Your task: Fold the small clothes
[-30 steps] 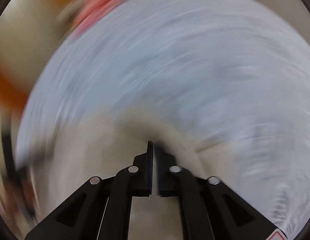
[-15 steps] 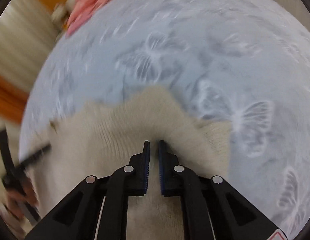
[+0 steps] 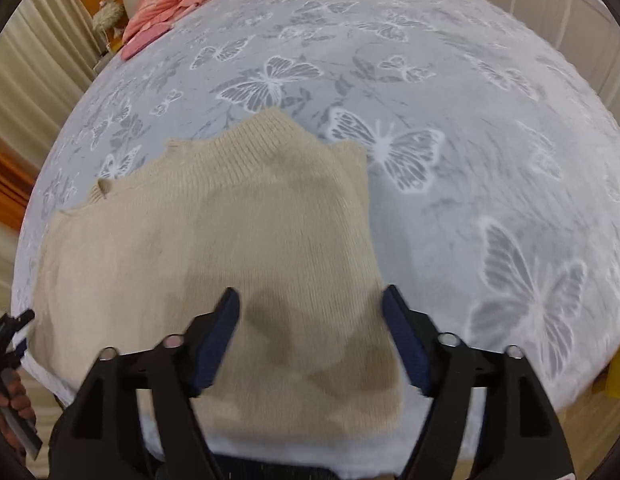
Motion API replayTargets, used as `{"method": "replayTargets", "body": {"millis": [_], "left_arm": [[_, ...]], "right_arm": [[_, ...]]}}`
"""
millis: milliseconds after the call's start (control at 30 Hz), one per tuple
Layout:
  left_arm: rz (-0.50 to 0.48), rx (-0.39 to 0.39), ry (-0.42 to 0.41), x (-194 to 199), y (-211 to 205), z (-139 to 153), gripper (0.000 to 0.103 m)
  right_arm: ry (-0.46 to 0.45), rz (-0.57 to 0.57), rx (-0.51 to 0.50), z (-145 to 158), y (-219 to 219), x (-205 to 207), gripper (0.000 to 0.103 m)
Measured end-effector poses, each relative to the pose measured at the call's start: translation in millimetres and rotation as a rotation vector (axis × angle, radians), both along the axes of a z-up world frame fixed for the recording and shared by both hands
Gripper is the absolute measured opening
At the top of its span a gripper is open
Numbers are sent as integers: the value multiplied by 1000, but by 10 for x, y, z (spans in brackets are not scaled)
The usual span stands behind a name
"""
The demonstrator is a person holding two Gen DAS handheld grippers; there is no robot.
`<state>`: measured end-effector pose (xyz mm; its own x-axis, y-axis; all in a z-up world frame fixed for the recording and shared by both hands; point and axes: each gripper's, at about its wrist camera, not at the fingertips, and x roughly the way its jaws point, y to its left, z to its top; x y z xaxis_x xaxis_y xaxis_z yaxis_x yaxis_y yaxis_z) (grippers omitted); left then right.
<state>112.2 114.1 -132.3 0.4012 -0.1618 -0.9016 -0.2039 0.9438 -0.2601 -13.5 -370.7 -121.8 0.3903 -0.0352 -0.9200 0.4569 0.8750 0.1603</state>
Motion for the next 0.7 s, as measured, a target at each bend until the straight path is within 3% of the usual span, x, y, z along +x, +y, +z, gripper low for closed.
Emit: {"method": "replayTargets", "body": {"millis": [133,300,333,367,400,433,500,600,700], "left_arm": [[36,-68,34,-218,182,-79,73],[99,-183,93,-312,220,-272,73],[116,-199,94,-306,223,-313,68],[133,-225,94,-298,233,-343,59],[142,-267,91,-278,247,-356,41],[164,-292,94,-247,266,-335,29],[163,-245,70,-212,292,-200,18],[124,-185,67,-201,314,-97,17],[96,-142,114,-197,312,-265,17]], "right_arm": [[50,-45,69,-146,-15,-342,74],[48,-151,280,-421,-53,-637,74],[29,-175,342,-480,-70,-642,73],[4,-200,389,-510,-95,-630,60],[-31,-218,432,-507,-124,-612,26],[-55,-236,467,-488,-152,-601,13],[-115,-255,478,-331,-186,-609,9],[-129,-171,310,12,-104,-653,8],[-14,-170,279,-303,-196,-701,8]]}}
